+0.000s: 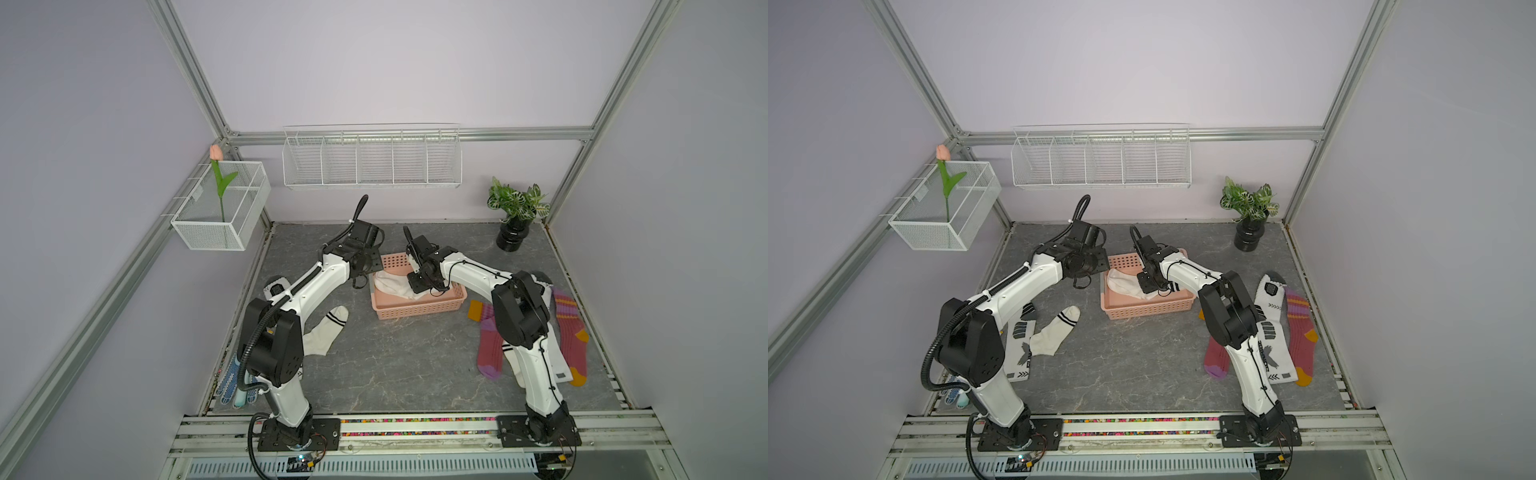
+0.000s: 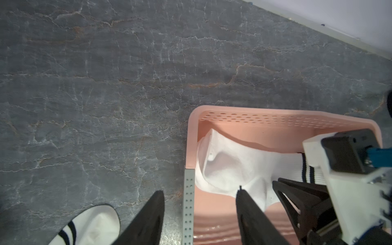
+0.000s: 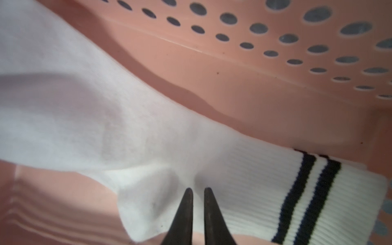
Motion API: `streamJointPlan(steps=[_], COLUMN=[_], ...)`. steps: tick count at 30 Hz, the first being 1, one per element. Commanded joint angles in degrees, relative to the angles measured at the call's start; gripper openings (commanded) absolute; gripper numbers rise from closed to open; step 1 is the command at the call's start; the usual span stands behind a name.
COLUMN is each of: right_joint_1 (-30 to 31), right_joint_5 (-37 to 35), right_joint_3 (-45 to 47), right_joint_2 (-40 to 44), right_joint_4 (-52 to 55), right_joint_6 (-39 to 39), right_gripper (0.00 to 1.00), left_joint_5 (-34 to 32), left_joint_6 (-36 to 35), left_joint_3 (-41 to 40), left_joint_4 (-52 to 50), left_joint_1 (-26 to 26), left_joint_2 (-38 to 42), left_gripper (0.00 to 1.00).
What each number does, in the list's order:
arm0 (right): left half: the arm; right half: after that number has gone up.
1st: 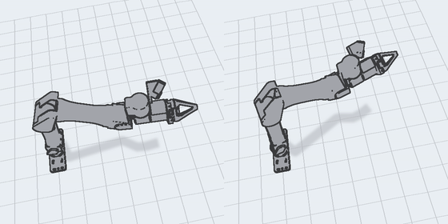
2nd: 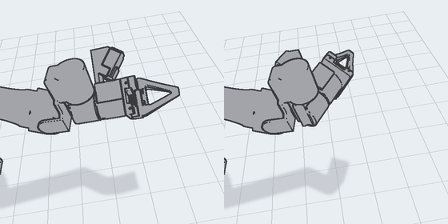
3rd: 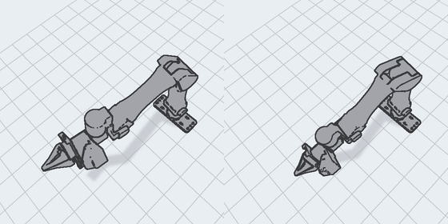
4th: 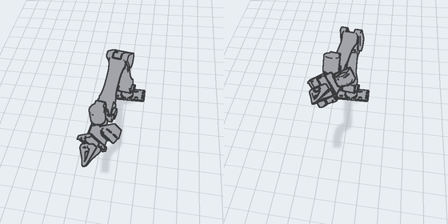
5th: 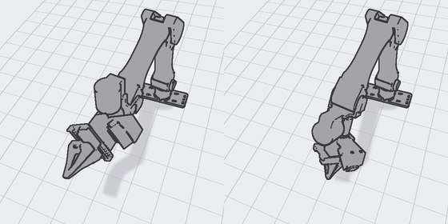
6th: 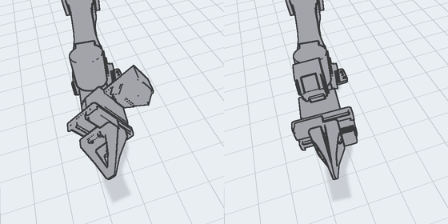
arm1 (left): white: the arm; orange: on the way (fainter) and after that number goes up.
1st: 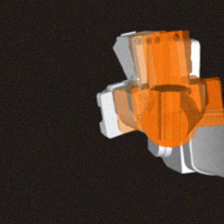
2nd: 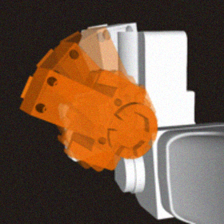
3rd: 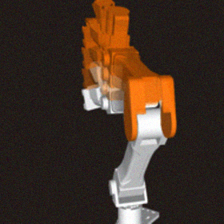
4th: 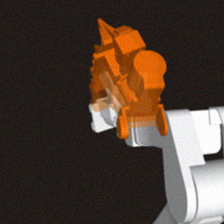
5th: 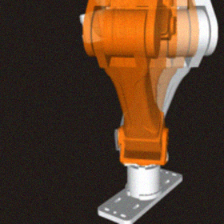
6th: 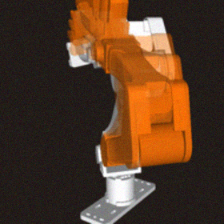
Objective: Place the socks together as a pair
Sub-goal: Adjust a pair of socks in the bin.
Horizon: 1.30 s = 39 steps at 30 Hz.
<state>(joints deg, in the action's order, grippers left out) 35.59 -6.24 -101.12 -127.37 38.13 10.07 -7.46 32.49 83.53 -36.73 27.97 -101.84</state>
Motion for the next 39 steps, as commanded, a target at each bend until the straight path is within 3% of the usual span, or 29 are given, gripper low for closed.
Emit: streamJointPlan(steps=[1, 6, 22, 25, 31, 34, 39], right_joint_1=[-0.91, -1.40, -3.34, -3.34, -2.40, -2.20, -2.71], right_joint_5=[-0.26, -1.20, -3.80, -2.42, 0.31, 0.30, -1.99], right_joint_3=[-1.62, 0.18, 3.25, 3.21, 3.17, 3.89, 7.35], right_joint_2=[-0.83, -0.71, 0.14, 1.00, 4.61, 6.69, 11.00], right_joint_4=[0.32, 0.11, -0.01, -0.35, -2.18, -3.06, -4.31], right_joint_6=[0.65, 0.66, 1.37, 1.48, 1.98, 2.49, 3.32], right_gripper=[0.14, 0.14, 0.14, 0.14, 0.15, 0.15, 0.15], left_joint_5=[1.11, 2.09, -1.69, -1.38, 6.08, 7.45, 0.84], left_joint_6=[0.77, 0.82, -0.31, -0.07, 0.03, -0.80, -1.43], left_joint_3=[-0.63, -1.24, -0.53, 0.96, 4.44, 7.42, 15.72], left_joint_4=[-0.16, -0.10, -2.90, -3.70, -1.39, -1.61, -9.72], left_joint_1=[-0.46, -0.46, -0.46, -0.46, 0.77, 3.44, 6.41], left_joint_2=[-1.47, -3.14, -5.93, -5.19, -2.36, -4.96, -13.13], left_gripper=[0.55, 0.44, 0.40, 0.27, 0.04, 0.00, 0.00])
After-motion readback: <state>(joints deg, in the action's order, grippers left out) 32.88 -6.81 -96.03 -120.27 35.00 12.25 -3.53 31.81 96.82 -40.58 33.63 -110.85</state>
